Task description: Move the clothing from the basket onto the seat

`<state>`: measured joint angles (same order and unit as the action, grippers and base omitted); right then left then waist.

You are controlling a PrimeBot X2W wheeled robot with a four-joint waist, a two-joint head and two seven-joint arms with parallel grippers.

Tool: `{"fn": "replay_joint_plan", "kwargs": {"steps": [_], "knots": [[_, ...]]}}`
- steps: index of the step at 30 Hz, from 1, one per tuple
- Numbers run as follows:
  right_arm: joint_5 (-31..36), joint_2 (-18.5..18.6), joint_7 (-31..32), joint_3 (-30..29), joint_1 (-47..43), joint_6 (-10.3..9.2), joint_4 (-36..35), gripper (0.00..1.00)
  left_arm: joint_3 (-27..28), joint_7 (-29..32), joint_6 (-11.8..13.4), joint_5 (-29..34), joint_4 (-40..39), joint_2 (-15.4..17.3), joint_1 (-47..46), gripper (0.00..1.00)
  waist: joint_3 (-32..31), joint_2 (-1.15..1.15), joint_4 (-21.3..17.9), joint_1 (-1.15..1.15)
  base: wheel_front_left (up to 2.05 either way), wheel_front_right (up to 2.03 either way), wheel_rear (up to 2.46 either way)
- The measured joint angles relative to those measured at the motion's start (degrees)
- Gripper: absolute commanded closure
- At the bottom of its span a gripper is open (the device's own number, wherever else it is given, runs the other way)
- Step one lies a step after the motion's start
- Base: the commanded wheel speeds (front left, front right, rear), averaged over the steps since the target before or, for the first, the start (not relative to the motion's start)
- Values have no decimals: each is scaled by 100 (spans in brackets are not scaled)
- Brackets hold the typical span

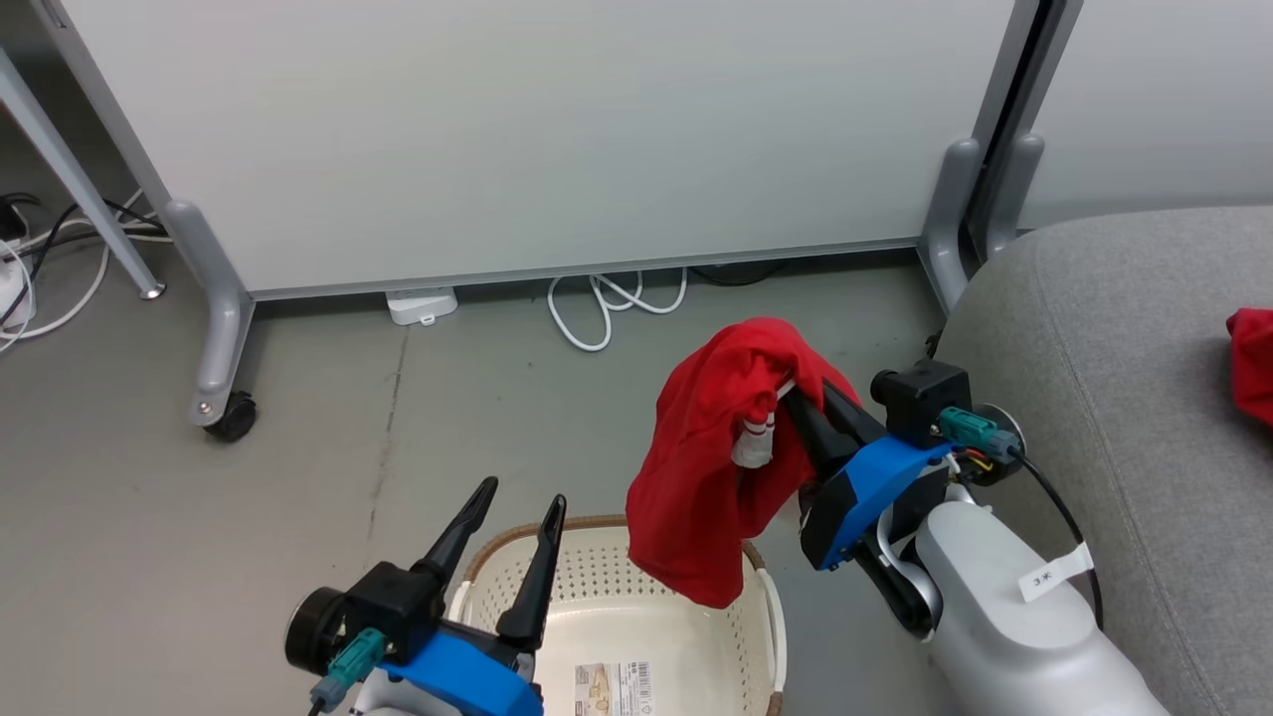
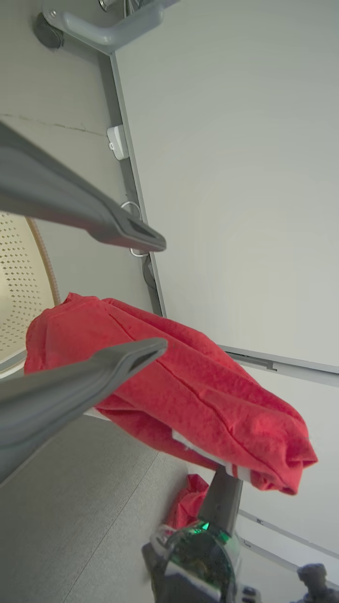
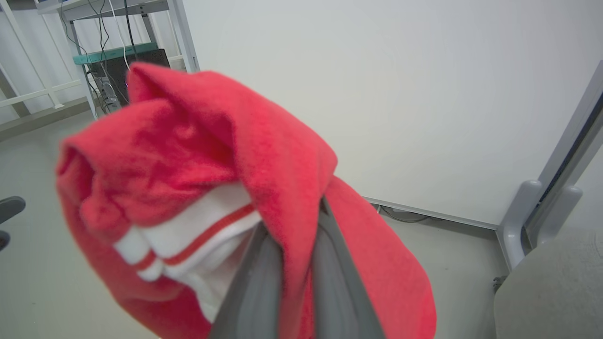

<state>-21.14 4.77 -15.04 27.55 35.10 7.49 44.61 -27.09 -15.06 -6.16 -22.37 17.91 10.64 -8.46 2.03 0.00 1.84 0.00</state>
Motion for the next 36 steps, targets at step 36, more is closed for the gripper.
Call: {"fn": "replay_joint_plan", "kwargs": {"steps": [36], "knots": [[-32,-7,0,-250,-14,0,-270,100,272,0,-129,423,-338,-140,-30,0,310,0,-2269,0,0,0,0]]}}
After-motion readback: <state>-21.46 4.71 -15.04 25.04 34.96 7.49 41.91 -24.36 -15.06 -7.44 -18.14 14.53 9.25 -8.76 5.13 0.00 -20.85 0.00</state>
